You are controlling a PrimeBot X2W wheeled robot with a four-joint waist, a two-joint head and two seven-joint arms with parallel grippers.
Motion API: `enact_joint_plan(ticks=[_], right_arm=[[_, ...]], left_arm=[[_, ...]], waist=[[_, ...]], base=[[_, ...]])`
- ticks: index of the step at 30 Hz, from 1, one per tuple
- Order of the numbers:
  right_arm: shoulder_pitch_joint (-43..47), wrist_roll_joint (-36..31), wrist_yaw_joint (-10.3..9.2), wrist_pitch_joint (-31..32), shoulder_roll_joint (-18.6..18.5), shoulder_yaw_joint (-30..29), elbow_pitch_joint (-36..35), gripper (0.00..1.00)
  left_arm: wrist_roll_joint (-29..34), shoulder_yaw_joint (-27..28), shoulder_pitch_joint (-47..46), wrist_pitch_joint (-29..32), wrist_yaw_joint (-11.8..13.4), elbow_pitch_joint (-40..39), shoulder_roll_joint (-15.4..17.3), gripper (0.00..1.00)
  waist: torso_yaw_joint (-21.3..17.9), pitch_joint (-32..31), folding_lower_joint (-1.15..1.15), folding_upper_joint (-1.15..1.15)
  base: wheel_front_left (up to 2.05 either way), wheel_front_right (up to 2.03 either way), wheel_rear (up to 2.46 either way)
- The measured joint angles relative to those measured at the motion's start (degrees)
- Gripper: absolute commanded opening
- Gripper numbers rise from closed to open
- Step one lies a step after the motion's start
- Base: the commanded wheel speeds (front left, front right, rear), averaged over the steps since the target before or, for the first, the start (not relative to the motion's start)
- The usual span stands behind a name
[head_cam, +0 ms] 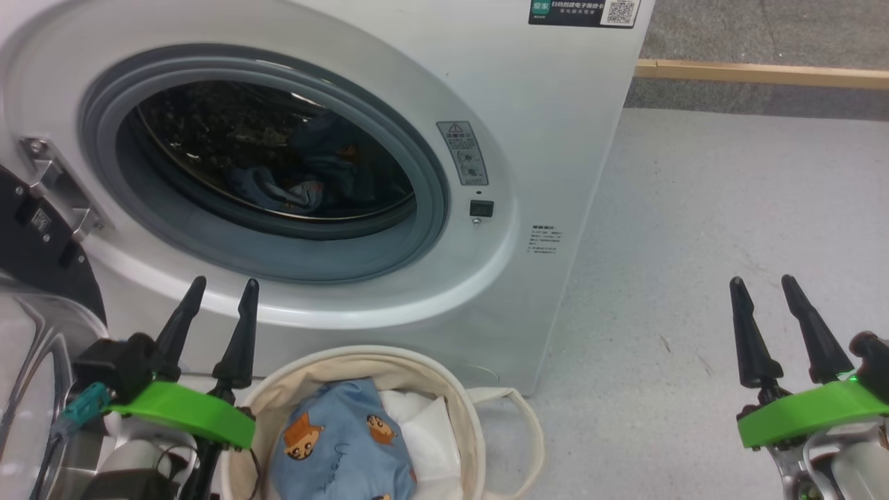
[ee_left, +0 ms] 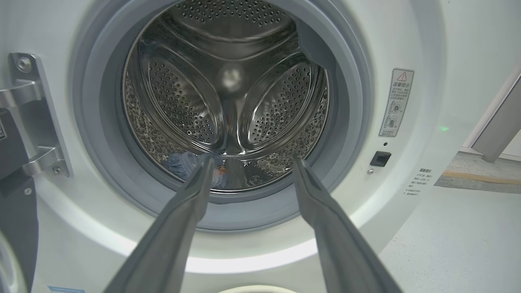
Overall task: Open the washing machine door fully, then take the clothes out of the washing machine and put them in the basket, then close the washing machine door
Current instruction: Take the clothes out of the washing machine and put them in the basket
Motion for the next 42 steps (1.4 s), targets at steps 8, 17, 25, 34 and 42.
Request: enact_joint_plan(ticks=[8,17,25,34,42], right_arm=[[-0.1,0.0,0.0,0.0,-0.1,0.2,-1.2,1.0],[-0.6,0.0,0.0,0.0,-0.2,0.1,-3.6,1.0],[-4.0,-0.5,0.0,0.0,-0.5,-1.9,-6.0,1.0],[-6.4,-1.4,0.0,0.0,-0.5,-2.9,-7.5,1.0],[-6.9,-2.0,0.0,0.0,-0.4,-3.9,-8.5,1.0]], left_arm=[[0.1,-0.4,-1.8,-0.2,0.6,3.5,-0.5,1.0],[4.1,-1.1,-13.0,-1.1,1.6,13.2,-3.7,1.0],[10.3,1.1,-25.0,-1.2,4.1,22.6,-4.2,1.0],[15.7,2.4,-35.8,-1.2,8.0,31.7,-4.2,1.0],[20.7,2.0,-42.8,-1.2,12.7,37.8,-3.2,1.0]], waist=[[-0.6,2.0,0.0,0.0],[-2.1,6.9,0.0,0.0],[-4.7,13.8,0.01,0.0],[-7.3,20.7,0.02,0.0],[-9.0,25.9,0.02,0.0]], base=[[0.0,0.0,0.0],[0.0,0.0,0.0],[0.0,0.0,0.0],[0.0,0.0,0.0],[0.0,0.0,0.0]])
